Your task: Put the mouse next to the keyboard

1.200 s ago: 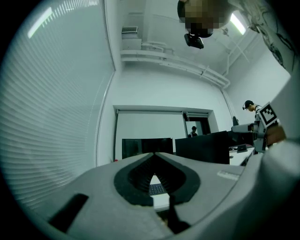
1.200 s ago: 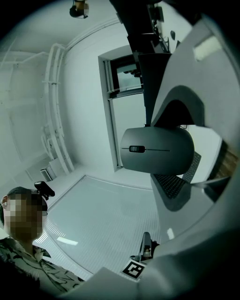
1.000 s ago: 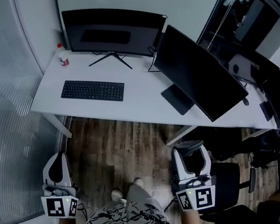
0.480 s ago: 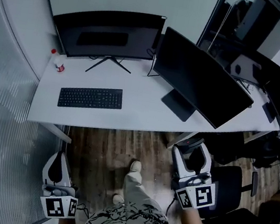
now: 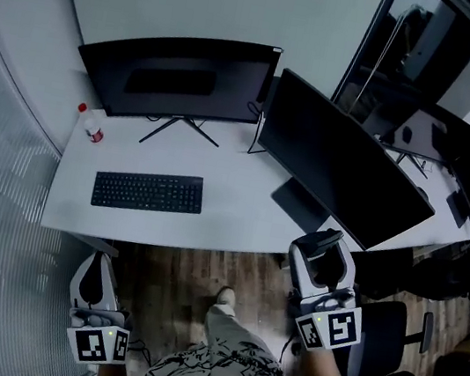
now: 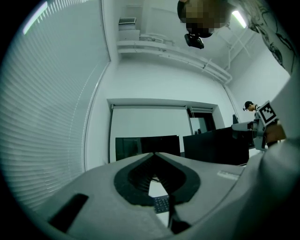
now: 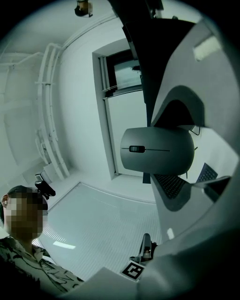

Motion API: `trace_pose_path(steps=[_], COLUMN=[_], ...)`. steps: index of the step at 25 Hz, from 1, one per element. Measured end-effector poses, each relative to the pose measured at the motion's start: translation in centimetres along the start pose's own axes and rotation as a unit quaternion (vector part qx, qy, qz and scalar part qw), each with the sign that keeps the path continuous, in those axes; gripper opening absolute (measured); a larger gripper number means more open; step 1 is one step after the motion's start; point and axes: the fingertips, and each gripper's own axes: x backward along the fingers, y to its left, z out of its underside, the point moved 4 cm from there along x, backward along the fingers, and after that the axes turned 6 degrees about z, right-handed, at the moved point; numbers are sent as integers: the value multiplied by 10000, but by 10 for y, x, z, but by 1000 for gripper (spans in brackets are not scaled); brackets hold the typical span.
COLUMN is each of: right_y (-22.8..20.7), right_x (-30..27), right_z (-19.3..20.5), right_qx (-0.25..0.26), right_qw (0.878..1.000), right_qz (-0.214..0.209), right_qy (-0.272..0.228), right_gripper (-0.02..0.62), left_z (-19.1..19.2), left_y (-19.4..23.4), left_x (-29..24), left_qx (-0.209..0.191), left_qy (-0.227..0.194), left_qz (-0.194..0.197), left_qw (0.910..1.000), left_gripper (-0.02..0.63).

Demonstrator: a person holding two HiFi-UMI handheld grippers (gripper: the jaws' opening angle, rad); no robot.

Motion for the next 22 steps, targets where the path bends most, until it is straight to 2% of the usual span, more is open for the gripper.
trace_pose_path(steps=[13, 22], right_y=[-55, -77], right_x=[-106, -165], right_z=[6, 25], right_qx=[-129, -159], right_qw=[9997, 9987], right_qz=[-222, -470], right_qy=[24, 98], right_gripper=[299, 299], left_z=[-13, -3], left_y=[4, 2], left_x=[-102, -154], left_qx=[-52, -44], left_qy=[20, 75], left_qz=[-326, -537], left_qw=[9995, 9985], left_gripper=[-2, -2])
